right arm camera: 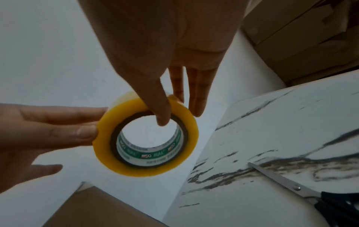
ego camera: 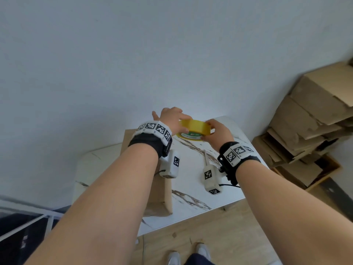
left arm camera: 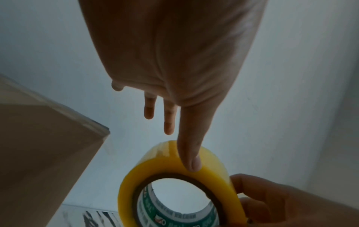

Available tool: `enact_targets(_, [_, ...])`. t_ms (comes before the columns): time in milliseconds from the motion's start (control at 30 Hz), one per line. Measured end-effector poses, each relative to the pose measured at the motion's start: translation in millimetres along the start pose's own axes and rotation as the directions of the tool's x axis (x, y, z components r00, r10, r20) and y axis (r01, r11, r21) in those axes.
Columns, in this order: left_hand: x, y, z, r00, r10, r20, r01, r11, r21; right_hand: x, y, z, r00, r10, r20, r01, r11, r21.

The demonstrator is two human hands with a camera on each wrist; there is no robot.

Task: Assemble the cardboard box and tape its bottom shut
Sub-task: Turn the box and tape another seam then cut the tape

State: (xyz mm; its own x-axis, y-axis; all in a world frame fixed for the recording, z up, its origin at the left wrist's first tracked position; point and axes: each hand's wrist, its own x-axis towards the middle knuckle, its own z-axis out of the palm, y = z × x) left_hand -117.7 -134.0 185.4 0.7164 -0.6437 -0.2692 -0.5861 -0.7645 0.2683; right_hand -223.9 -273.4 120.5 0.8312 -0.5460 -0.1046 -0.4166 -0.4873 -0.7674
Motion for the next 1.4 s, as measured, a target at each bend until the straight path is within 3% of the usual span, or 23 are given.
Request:
enact_targets(133, [-5, 1, -2, 0.999, -0.016, -0.031, 0.013, 0.995, -0.102, -4, -5, -5, 0.998, -0.026, -0.059, 0.025, 0.999, -0.022])
enact_targets(233, [-6, 0, -4, 0.994, -0.098, -0.045, 0.088, 0.979, -0.181, -7, -4, -6, 0.996, -0.021, -0.085, 0.02, 1.0, -0.009])
enact_targets(367, [-3, -5, -3, 0.985, -0.172, 0.011, 0.171, 0.962, -0.212, -12, -5, -5, 0.992, -0.023, -0.124, 0.027, 0.999, 0.03])
enact_targets(467, [-3, -5, -3, 0.993, -0.119, 0.022, 0.119, 0.933, -0.34, -15, -6, -4, 0.989, -0.021, -0.147, 0.029, 0.998, 0.05])
enact_targets(633, [-4, 1, -1, 0.991, -0.099, -0.094, 0.047, 0.893, -0.448, -18, -7, -4, 0.985, 0.018, -0.174, -0.008, 0.998, 0.056])
enact_targets(867, [-2, 11, 4, 0.976, -0.045, -0.212, -0.041, 0.922, -0.385, -19, -4, -6, 0.977, 0.067, -0.204, -0.055, 0.996, 0.064])
enact_targets(1033, [0, 13, 2, 0.984, 0.003, -0.181, -0.054, 0.959, -0.279, -24, -2, -10, 0.979, 0.085, -0.184, -0.075, 0.996, 0.057])
enact_targets(1233, [3, 12, 7, 0.979, -0.024, -0.204, -0.034, 0.96, -0.277, -25, 5, -7, 0.987, 0.121, -0.107, -0.122, 0.992, -0.01])
enact_targets(1400, [3, -3, 1, 0.971, -0.101, -0.218, 0.036, 0.959, -0.28, -15, 24, 4, 0.951, 0.307, -0.03, -0.309, 0.949, -0.069])
